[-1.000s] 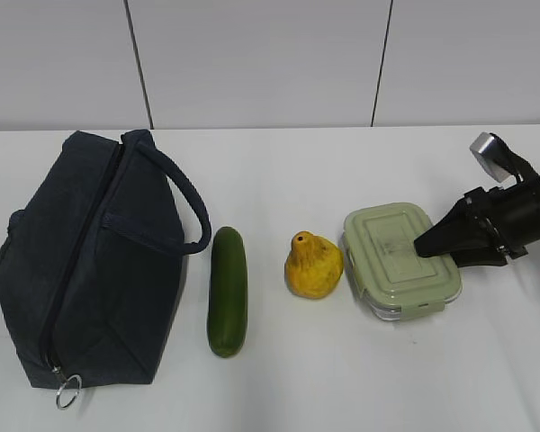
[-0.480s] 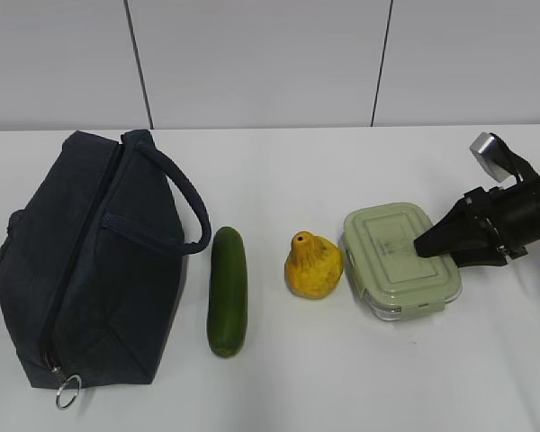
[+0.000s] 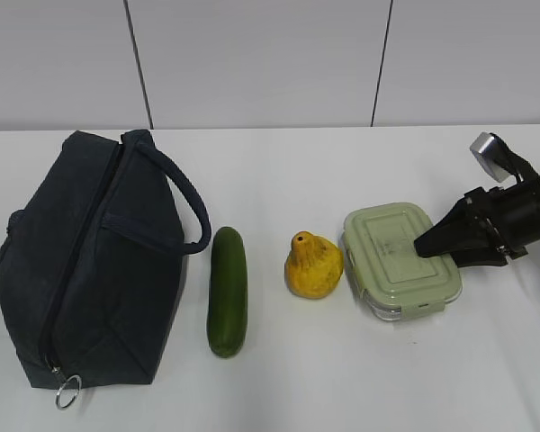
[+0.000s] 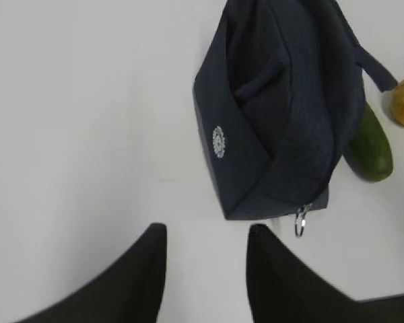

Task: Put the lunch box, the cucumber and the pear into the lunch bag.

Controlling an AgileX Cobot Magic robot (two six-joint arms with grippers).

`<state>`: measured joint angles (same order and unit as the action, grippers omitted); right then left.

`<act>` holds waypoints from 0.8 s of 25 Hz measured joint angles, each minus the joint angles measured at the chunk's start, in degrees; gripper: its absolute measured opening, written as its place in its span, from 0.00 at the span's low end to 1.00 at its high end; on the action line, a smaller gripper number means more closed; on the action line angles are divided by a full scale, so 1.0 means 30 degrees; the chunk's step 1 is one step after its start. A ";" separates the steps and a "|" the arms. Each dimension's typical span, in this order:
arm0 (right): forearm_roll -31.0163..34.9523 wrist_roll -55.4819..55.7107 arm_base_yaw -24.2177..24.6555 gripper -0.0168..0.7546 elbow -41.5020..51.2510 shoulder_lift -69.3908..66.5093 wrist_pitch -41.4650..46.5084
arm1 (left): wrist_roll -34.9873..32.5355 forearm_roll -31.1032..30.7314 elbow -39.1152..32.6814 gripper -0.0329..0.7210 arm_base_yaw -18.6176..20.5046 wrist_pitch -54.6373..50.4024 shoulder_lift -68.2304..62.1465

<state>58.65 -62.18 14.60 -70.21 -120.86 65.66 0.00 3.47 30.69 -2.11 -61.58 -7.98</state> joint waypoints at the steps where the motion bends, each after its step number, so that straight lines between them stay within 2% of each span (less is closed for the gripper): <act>1: 0.0000 0.0000 0.0000 0.52 0.0000 0.0000 0.0000 | 0.0000 0.0394 0.0132 0.36 0.0000 0.0420 -0.0855; 6: 0.0000 0.0000 0.0000 0.52 0.0000 0.0000 0.0000 | -0.0271 0.3636 0.1022 0.36 0.0000 0.5491 -0.5082; 8: -0.0035 0.0000 0.0000 0.52 0.0000 0.0000 0.0000 | -0.0837 0.4701 0.1350 0.36 0.0000 0.6461 -0.7214; 15: -0.0035 0.0000 0.0000 0.53 0.0000 0.0000 -0.0034 | -0.4924 0.8277 0.3746 0.36 0.0000 0.6908 -1.4366; 20: -0.0035 0.0000 0.0000 0.53 0.0000 0.0000 -0.0034 | -0.6461 0.8775 0.6499 0.36 0.0000 0.6529 -1.8552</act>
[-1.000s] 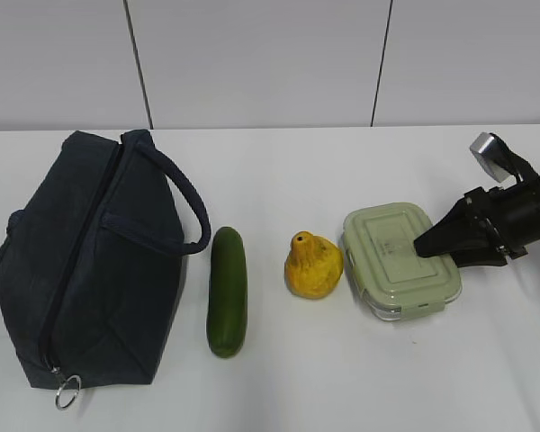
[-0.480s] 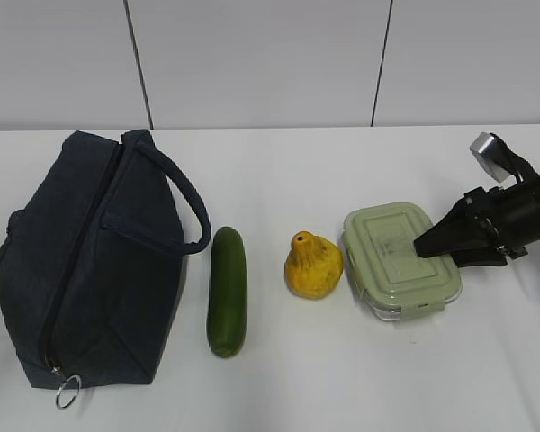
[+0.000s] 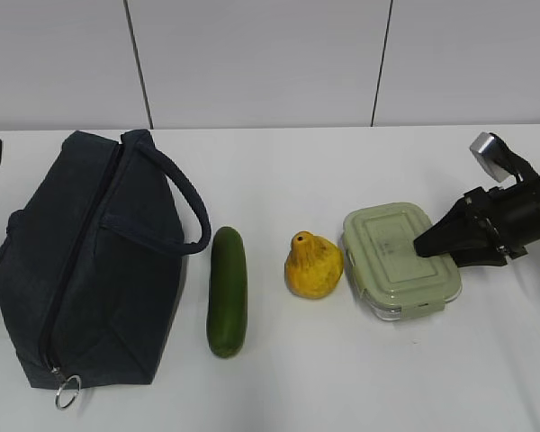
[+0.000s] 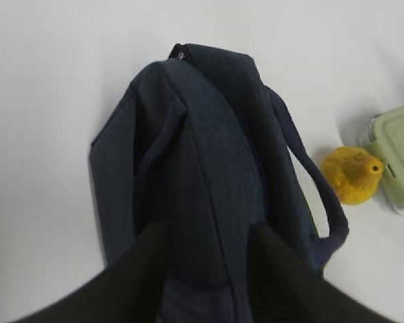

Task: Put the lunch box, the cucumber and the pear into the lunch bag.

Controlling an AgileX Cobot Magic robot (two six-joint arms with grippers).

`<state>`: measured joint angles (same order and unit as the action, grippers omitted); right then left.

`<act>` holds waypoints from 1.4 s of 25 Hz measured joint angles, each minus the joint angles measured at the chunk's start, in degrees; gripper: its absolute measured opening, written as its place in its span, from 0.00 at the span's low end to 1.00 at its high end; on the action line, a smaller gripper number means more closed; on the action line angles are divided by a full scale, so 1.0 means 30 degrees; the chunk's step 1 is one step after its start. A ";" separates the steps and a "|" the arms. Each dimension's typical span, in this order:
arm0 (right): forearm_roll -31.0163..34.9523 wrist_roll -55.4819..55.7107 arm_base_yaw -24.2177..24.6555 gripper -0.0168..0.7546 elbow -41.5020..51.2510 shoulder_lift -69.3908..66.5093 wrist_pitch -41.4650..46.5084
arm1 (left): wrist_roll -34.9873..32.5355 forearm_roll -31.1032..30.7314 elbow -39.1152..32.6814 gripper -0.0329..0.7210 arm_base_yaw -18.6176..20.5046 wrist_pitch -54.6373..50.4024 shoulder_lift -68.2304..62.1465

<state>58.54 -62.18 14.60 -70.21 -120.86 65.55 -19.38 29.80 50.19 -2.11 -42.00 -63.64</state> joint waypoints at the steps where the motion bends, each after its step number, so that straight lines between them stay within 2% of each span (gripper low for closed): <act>1: 0.0000 0.0000 0.0000 0.53 0.0000 0.0000 0.0000 | -0.0053 0.0005 0.0456 0.36 0.0000 -0.0278 -0.0730; 7: 0.0000 0.0047 0.0000 0.53 0.0000 0.0000 0.0000 | -0.0609 0.0394 0.3241 0.36 0.0000 -0.2436 -0.5356; 11: 0.0000 0.0047 0.0000 0.53 0.0000 0.0000 0.0000 | -0.0700 0.0641 0.4387 0.36 0.0000 -0.3229 -0.6720; 17: 0.0000 0.0047 0.0000 0.53 0.0000 0.0000 0.0000 | -0.1092 0.0970 0.4663 0.36 -0.0065 -0.4514 -0.7236; 23: 0.0000 0.0061 0.0000 0.53 0.0000 0.0000 0.0000 | -0.1125 0.0475 0.4663 0.36 -0.1275 -0.5122 -0.7317; 25: 0.0000 0.0061 0.0000 0.53 0.0000 0.0000 0.0000 | -0.1009 -0.0225 0.4663 0.32 -0.1652 -0.5153 -0.7317; 29: 0.0000 0.0061 0.0000 0.53 0.0000 0.0000 0.0000 | -0.0400 -0.1106 0.4663 0.10 -0.1804 -0.5174 -0.7317; 32: 0.0000 0.0105 0.0000 0.53 0.0000 0.0000 0.0000 | -0.0369 -0.0680 0.4663 0.06 -0.1804 -0.4968 -0.7317; 35: 0.0000 0.0136 0.0000 0.53 0.0000 0.0000 0.0000 | -0.0353 0.0620 0.4663 0.05 -0.1869 -0.4441 -0.7225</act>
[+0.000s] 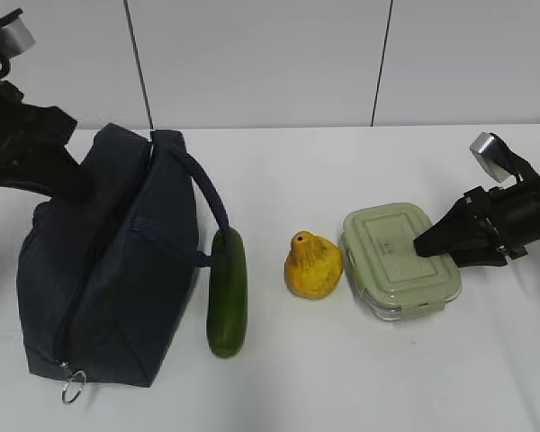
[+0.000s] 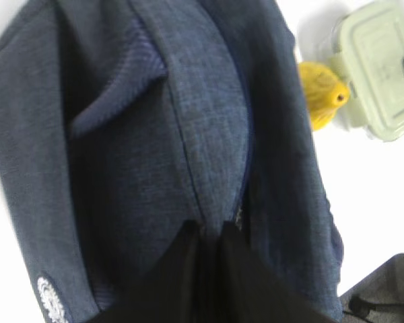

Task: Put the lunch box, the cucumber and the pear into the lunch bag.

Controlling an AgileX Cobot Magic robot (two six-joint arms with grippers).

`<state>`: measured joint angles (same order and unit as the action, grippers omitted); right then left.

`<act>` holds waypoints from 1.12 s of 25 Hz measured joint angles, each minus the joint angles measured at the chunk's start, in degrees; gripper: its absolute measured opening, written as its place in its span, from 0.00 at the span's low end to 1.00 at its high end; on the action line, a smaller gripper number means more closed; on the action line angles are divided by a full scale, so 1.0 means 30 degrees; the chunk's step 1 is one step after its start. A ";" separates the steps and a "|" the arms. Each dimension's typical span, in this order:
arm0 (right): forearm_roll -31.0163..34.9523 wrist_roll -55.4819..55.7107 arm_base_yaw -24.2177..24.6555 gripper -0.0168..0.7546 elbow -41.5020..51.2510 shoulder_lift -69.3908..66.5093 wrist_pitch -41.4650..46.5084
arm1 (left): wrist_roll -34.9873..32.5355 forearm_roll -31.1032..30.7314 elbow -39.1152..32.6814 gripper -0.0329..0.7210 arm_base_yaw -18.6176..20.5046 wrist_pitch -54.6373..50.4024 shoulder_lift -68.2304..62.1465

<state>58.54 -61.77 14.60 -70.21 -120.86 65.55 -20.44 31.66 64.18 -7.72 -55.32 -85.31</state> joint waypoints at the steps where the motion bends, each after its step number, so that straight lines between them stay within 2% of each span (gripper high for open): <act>1: 0.0000 0.0044 0.0000 0.53 0.0000 0.0000 0.0000 | 0.0000 0.0209 0.0000 0.05 -0.0022 0.0183 0.0105; 6: 0.0000 0.0089 0.0000 0.53 0.0000 0.0000 0.0000 | 0.0067 0.0167 0.0244 0.05 -0.0037 0.0542 0.1129; 11: 0.0000 0.0134 0.0000 0.53 0.0000 0.0000 0.0000 | 0.1210 -0.1154 0.1954 0.05 -0.0042 0.0113 0.1503; 16: 0.0169 0.0134 0.0000 0.53 0.0000 0.0000 0.0153 | 0.1716 -0.1726 0.2400 0.05 -0.0059 -0.0195 0.1422; 24: 0.0246 0.0134 0.0000 0.53 0.0000 0.0000 0.0321 | 0.1858 -0.2173 0.2425 0.05 -0.1704 0.0147 0.0307; 28: 0.0550 0.0094 0.0000 0.53 0.0000 -0.0041 0.0280 | 0.2078 -0.2488 0.2425 0.05 -0.2087 0.0492 0.0279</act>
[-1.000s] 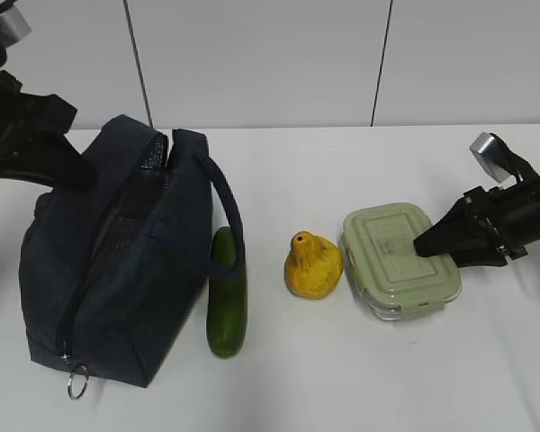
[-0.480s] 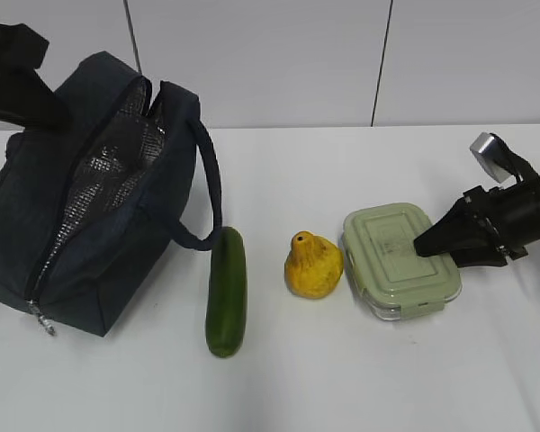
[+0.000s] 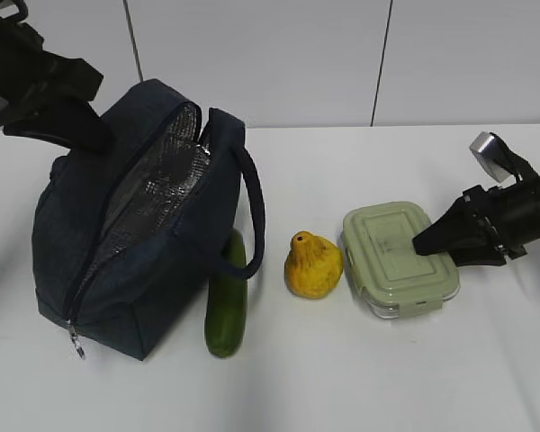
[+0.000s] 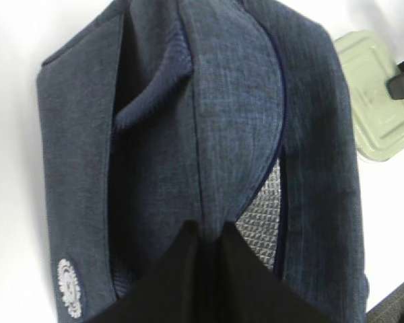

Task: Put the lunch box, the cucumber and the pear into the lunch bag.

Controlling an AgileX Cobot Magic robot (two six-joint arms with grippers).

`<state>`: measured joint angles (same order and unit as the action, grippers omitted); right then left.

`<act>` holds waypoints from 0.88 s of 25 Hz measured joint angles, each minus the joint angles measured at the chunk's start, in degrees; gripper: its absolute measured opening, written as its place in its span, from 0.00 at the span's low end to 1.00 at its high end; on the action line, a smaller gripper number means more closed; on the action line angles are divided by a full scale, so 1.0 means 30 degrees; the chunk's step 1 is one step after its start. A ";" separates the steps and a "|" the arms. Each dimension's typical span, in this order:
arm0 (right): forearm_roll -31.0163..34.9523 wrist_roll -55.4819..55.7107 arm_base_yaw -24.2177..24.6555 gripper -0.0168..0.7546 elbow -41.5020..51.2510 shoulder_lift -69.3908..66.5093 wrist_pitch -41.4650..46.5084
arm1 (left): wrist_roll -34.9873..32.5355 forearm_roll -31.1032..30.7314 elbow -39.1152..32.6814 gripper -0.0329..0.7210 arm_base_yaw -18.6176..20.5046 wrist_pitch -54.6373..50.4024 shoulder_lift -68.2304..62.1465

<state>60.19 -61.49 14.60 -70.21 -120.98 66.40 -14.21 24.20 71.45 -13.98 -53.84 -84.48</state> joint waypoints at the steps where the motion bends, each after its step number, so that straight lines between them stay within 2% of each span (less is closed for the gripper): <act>1: 0.0090 0.0000 0.0000 0.53 0.0000 0.0000 -0.0041 | 0.0123 -0.0167 0.0000 0.05 0.0000 0.0023 0.0000; 12: 0.0506 -0.0071 0.0000 0.53 0.0000 0.0127 -0.0316 | 0.0762 -0.0500 0.0000 0.05 0.0000 0.0306 0.0000; 22: 0.0700 -0.0071 0.0000 0.53 0.0000 0.2561 -0.0346 | 0.0860 -0.0446 0.0000 0.05 0.0000 0.0505 0.0000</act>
<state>62.29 -61.70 14.60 -70.21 -113.30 65.36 -11.63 22.86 71.45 -13.98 -52.33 -84.48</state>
